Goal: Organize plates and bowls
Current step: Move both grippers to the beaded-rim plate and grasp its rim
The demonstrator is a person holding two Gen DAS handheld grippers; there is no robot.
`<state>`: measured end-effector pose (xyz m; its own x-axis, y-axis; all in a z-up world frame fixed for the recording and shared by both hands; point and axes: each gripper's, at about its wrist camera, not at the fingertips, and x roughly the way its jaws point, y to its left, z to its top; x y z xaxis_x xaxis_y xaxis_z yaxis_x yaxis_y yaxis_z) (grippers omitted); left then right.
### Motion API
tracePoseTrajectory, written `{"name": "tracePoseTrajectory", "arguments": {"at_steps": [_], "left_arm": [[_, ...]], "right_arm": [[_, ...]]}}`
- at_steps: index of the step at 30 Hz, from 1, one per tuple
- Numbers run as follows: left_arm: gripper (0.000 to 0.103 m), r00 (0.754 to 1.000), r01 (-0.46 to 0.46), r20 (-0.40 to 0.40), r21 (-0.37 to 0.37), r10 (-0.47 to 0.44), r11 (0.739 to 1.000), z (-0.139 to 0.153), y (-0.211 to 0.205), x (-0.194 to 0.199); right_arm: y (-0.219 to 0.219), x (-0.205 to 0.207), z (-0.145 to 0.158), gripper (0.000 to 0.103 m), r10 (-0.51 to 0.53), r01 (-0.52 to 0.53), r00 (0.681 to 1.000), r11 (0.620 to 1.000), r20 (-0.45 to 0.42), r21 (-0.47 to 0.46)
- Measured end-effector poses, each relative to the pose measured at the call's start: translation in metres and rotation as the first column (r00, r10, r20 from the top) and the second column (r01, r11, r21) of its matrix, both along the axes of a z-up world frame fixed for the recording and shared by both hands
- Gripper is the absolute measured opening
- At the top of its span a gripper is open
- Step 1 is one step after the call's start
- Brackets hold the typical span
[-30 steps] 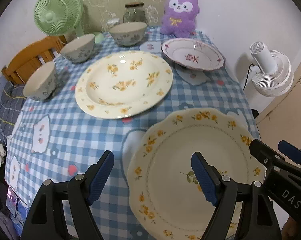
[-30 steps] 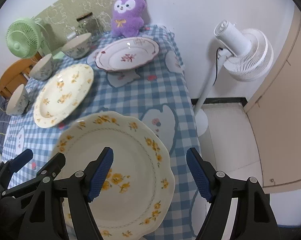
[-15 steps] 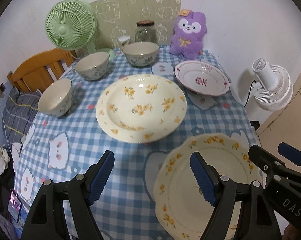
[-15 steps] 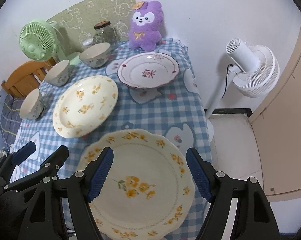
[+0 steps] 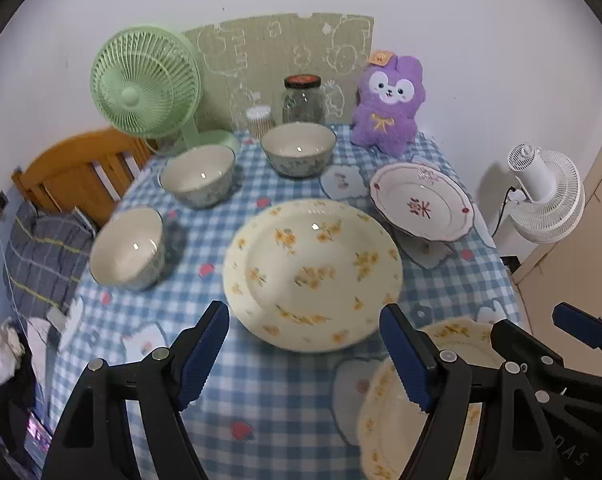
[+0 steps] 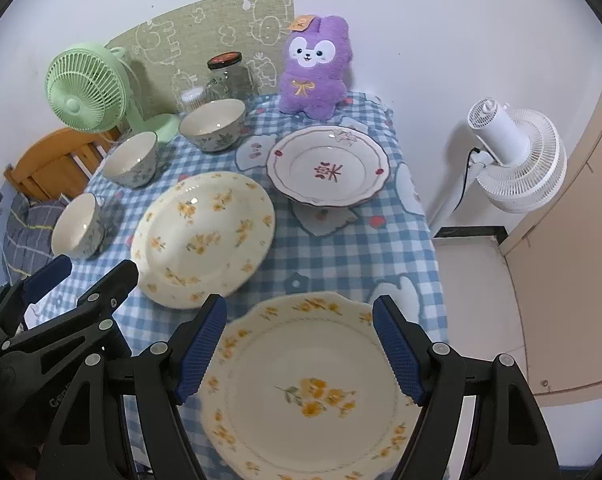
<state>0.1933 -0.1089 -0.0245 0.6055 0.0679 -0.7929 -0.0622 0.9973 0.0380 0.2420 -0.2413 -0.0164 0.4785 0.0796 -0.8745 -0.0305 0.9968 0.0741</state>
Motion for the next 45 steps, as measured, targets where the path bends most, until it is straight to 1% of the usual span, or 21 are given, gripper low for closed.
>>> {"name": "tracePoseTrajectory", "arguments": {"at_steps": [6, 9, 12, 16, 18, 23, 32, 35, 45], "left_arm": [[0.078, 1.0, 0.024, 0.006, -0.002, -0.024, 1.0, 0.008, 0.019, 0.016], [0.074, 0.999, 0.034, -0.01, -0.024, -0.034, 0.999, 0.008, 0.029, 0.027], [0.073, 0.999, 0.033, -0.003, -0.029, -0.033, 0.999, 0.008, 0.036, 0.033], [0.073, 0.999, 0.039, -0.016, -0.037, -0.039, 0.999, 0.002, 0.045, 0.046], [0.073, 0.999, 0.044, -0.021, -0.039, -0.045, 0.998, -0.001, 0.048, 0.051], [0.073, 0.998, 0.055, -0.03, -0.036, -0.056, 0.998, -0.01, 0.055, 0.067], [0.073, 0.999, 0.027, -0.044, -0.026, -0.028, 0.999, -0.032, 0.069, 0.093], [0.072, 0.998, 0.014, -0.056, -0.021, -0.015, 1.0, -0.044, 0.072, 0.103], [0.071, 0.994, 0.011, -0.109, -0.01, -0.012, 1.0, -0.083, 0.076, 0.125]], "right_arm": [[0.019, 0.017, 0.006, 0.078, -0.001, 0.0, 1.0, 1.0, 0.017, 0.01], [0.027, 0.025, 0.006, 0.078, -0.002, 0.002, 1.0, 1.0, 0.02, 0.012], [0.034, 0.033, 0.004, 0.078, -0.006, 0.006, 1.0, 1.0, 0.02, 0.013], [0.041, 0.045, -0.001, 0.077, -0.017, 0.017, 1.0, 1.0, 0.012, 0.02], [0.044, 0.051, -0.005, 0.075, -0.023, 0.023, 1.0, 0.999, 0.006, 0.023], [0.052, 0.067, -0.015, 0.074, -0.034, 0.034, 0.999, 0.999, 0.001, 0.021], [0.064, 0.097, -0.042, 0.073, -0.046, 0.046, 0.999, 0.999, -0.006, 0.02], [0.066, 0.106, -0.056, 0.07, -0.055, 0.055, 0.998, 0.998, -0.023, 0.016], [0.065, 0.128, -0.098, 0.07, -0.069, 0.069, 0.995, 0.998, -0.068, -0.012]]}}
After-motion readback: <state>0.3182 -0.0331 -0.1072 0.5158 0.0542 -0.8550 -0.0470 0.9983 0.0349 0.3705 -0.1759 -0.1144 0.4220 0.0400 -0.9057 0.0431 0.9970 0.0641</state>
